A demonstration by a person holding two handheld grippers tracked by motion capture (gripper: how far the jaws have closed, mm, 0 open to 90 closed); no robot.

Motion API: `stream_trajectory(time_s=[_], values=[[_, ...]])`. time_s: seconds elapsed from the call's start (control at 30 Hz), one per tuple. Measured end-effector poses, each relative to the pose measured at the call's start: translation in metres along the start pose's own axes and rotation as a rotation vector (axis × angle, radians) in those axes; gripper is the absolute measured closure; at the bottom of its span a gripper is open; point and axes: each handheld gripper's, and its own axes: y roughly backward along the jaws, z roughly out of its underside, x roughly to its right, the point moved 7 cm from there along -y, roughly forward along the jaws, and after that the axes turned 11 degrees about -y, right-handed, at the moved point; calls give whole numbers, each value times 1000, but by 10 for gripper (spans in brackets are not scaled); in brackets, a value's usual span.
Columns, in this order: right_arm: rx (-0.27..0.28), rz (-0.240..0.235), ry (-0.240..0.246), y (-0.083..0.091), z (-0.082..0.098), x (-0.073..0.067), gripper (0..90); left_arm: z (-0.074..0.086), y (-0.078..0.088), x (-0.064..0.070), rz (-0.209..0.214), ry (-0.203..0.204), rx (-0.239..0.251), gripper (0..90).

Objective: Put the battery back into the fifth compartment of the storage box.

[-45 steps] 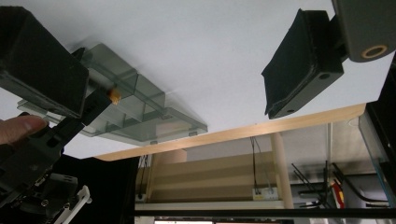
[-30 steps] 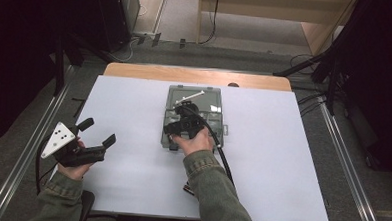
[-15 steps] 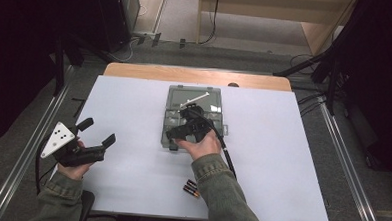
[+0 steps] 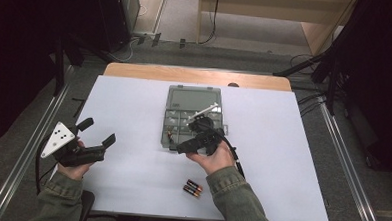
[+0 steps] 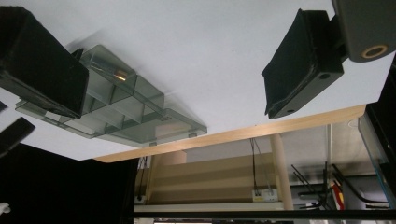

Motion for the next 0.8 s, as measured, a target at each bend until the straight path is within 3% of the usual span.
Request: stream_trajectory(time_s=[0.2,0.37,0.8], values=[[-25,22,45,4,26,7,0,0,-1,1,-2,-4,-2,70],[-35,8,70,4,40,10,0,0,-1,1,-2,-4,-3,70],[-104,25,232,-9,62,5,14,1,-1,1,2,-6,-8,70]])
